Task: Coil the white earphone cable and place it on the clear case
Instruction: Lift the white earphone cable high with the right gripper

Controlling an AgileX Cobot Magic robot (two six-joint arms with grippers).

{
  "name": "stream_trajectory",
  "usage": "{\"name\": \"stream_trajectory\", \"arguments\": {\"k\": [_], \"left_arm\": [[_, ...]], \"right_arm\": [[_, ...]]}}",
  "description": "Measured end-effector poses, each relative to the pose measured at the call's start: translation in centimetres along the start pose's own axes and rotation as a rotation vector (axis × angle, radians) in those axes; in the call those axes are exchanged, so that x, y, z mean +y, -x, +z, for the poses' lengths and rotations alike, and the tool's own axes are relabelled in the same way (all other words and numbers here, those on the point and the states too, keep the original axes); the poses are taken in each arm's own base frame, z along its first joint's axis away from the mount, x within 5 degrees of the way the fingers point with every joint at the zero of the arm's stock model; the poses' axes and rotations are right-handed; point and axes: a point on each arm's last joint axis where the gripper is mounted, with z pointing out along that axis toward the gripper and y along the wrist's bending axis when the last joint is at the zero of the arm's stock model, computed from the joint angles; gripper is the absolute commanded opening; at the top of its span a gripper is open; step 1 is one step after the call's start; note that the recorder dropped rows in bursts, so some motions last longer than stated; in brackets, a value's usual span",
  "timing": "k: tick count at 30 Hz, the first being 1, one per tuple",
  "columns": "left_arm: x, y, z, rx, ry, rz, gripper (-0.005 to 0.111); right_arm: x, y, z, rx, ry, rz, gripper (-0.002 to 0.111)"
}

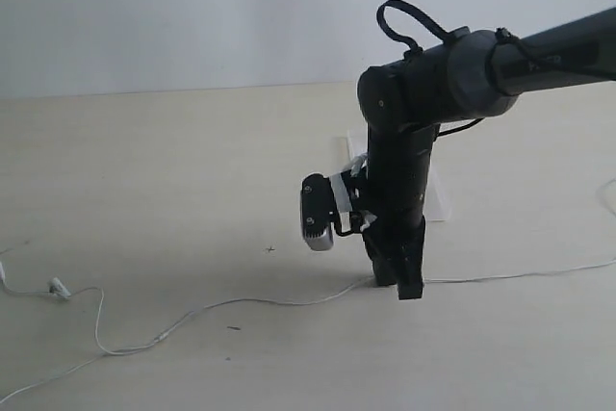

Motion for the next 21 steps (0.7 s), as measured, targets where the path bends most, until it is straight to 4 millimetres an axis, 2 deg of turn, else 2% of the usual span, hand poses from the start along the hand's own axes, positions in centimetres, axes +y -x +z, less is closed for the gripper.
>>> {"name": "stream_trajectory", "arguments": {"k": [3, 4, 5, 8, 14, 21], "left_arm": [[0.0, 0.0, 0.0, 0.0, 0.0, 0.0, 0.0], [0.0, 0.0, 0.0, 0.0, 0.0, 0.0, 0.0], [0.0, 0.0, 0.0, 0.0, 0.0, 0.0, 0.0], [0.0, 0.0, 0.0, 0.0, 0.0, 0.0, 0.0], [0.0, 0.0, 0.0, 0.0, 0.0, 0.0, 0.0], [0.0, 0.0, 0.0, 0.0, 0.0, 0.0, 0.0]], "right_arm": [[0.7, 0.6, -3.9, -0.126, -0.059, 0.044, 0.0], [1.2, 0.7, -6.1, -0.175, -0.097, 0.052, 0.0], [1.4, 0.7, -7.2, -0.199, -0.116, 0.055, 0.0], [3.1, 0.3, -12.3, -0.295, -0.217, 0.056, 0.0], [5.7, -0.4, -18.2, -0.433, -0.355, 0.058, 0.0], [8.3, -1.5, -23.9, -0.608, -0.558, 0.086, 0.0]]}}
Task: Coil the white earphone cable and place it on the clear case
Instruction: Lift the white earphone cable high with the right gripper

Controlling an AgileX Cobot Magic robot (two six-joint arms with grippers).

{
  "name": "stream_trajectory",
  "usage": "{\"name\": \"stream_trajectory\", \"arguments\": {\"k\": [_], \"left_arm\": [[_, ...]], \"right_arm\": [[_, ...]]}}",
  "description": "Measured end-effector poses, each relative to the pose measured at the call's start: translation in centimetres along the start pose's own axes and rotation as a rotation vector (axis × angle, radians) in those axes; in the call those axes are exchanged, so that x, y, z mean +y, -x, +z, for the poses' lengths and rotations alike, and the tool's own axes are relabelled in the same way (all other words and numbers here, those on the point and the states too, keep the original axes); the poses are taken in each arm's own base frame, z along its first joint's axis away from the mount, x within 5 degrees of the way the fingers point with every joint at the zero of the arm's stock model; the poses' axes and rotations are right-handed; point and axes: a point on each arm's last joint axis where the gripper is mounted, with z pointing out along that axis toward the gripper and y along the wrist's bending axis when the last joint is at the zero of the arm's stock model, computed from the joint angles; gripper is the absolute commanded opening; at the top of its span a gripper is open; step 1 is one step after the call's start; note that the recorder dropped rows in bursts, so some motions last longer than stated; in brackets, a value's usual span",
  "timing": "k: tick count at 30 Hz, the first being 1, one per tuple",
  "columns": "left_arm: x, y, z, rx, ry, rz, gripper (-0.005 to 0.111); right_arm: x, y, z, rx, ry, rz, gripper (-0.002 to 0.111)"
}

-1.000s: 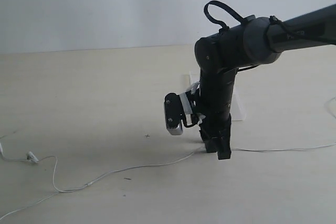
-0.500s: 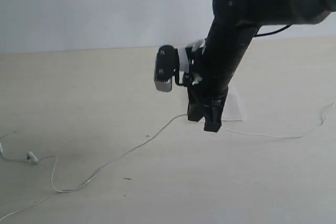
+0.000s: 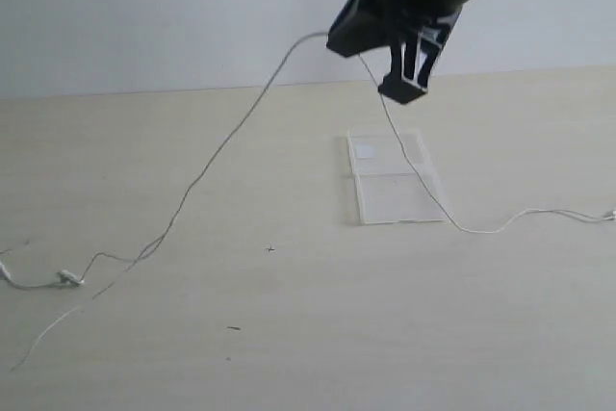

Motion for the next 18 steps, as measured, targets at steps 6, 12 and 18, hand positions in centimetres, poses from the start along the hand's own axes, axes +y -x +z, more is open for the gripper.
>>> {"name": "stream_trajectory", "arguments": {"k": [6, 12, 18], "left_arm": [[0.0, 0.0, 0.0, 0.0, 0.0, 0.0, 0.0], [0.1, 0.4, 0.0, -0.041, 0.011, 0.026, 0.0], [0.1, 1.6, -0.1, -0.186, 0.014, 0.027, 0.0]], "right_arm": [[-0.4, 1.5, -4.3, -0.131, -0.172, 0.025, 0.0], [-0.3, 2.7, -7.9, -0.273, -0.274, 0.073, 0.0], [-0.3, 3.8, -11.4, -0.395, -0.357, 0.122, 0.0]]}}
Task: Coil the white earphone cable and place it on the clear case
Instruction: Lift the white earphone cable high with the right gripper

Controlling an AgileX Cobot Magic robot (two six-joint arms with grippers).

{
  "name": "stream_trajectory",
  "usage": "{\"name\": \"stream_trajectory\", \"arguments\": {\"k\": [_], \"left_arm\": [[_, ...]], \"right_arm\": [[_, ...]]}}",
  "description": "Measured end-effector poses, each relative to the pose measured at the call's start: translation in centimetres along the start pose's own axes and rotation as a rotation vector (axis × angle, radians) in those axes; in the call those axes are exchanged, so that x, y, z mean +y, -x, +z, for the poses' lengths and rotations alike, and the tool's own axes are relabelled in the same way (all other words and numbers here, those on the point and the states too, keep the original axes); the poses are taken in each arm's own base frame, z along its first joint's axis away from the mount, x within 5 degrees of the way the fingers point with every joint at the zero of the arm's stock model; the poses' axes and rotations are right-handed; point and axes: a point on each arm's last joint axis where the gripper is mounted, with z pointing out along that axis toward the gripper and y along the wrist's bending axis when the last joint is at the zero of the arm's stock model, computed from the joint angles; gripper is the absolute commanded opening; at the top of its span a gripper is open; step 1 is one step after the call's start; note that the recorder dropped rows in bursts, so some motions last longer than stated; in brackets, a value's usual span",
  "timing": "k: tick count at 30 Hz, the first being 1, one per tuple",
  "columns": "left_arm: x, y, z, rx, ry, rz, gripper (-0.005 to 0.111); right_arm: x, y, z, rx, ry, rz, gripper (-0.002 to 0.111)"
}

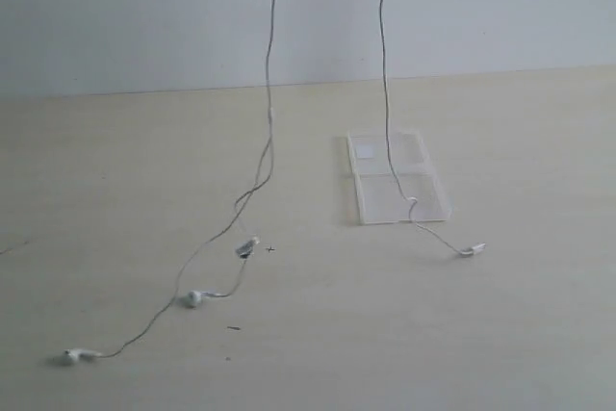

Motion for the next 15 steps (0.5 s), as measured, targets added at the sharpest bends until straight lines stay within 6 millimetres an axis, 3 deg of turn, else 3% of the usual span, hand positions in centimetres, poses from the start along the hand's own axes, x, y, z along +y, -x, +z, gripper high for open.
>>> {"name": "stream_trajectory", "arguments": {"k": [8, 15], "left_arm": [[0.1, 1.6, -0.1, -0.178, 0.004, -0.019, 0.0], [0.1, 2.4, -0.3, -0.267, -0.024, -0.244, 0.0]], "right_arm": [[-1.4, 2.9, -2.0, -0.092, -0.053, 0.036, 0.0], [-2.3, 4.9, -3.6, -0.161, -0.089, 0.065, 0.0]]}}
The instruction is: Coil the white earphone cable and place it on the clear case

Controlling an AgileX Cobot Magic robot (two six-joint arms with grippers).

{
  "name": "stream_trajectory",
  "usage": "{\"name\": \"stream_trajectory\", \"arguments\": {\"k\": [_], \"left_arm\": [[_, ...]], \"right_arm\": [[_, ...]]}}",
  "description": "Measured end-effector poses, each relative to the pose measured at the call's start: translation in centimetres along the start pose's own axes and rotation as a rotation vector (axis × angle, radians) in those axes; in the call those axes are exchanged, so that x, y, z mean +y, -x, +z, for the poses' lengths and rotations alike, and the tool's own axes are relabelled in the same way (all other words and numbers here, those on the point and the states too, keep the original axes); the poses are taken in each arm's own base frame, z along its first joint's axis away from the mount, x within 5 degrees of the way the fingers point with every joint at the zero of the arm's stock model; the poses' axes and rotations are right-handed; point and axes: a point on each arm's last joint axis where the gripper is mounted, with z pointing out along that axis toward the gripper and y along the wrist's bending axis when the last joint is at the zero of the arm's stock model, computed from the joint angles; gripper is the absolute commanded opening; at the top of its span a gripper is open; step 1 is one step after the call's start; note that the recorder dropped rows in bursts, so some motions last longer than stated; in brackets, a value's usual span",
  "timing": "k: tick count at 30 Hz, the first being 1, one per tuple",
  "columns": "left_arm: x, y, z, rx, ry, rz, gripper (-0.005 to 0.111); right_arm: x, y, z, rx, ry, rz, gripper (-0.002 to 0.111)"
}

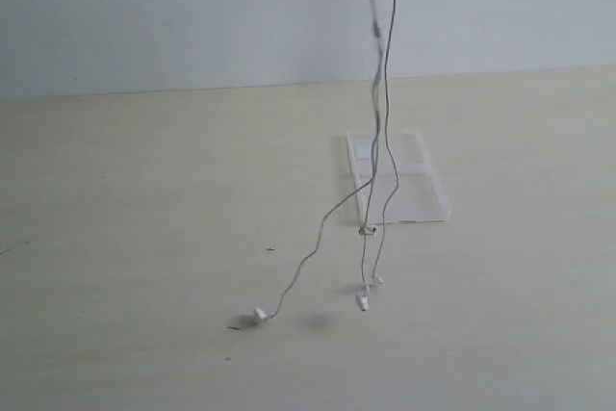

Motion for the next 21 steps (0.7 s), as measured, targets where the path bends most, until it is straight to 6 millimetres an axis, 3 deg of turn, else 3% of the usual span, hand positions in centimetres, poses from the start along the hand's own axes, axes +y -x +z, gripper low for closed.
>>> {"name": "stream_trajectory", "arguments": {"k": [4, 8, 14, 21], "left_arm": [[-0.1, 0.5, 0.0, -0.04, -0.014, -0.184, 0.0], [-0.9, 1.9, 0.3, -0.048, -0.088, -0.229, 0.0], [-5.1, 2.8, 1.9, 0.044, -0.524, 0.013, 0.0], [-7.5, 1.9, 6.7, 0.326, -0.695, 0.017, 0.0]], "right_arm": [[-0.7, 1.7, -0.9, -0.053, -0.025, 0.056, 0.0], [-1.2, 3.3, -1.3, -0.087, -0.014, 0.097, 0.0], [-1.5, 4.3, -0.4, -0.072, 0.043, 0.18, 0.0], [-0.9, 4.8, -0.2, -0.032, 0.168, 0.242, 0.0]]}}
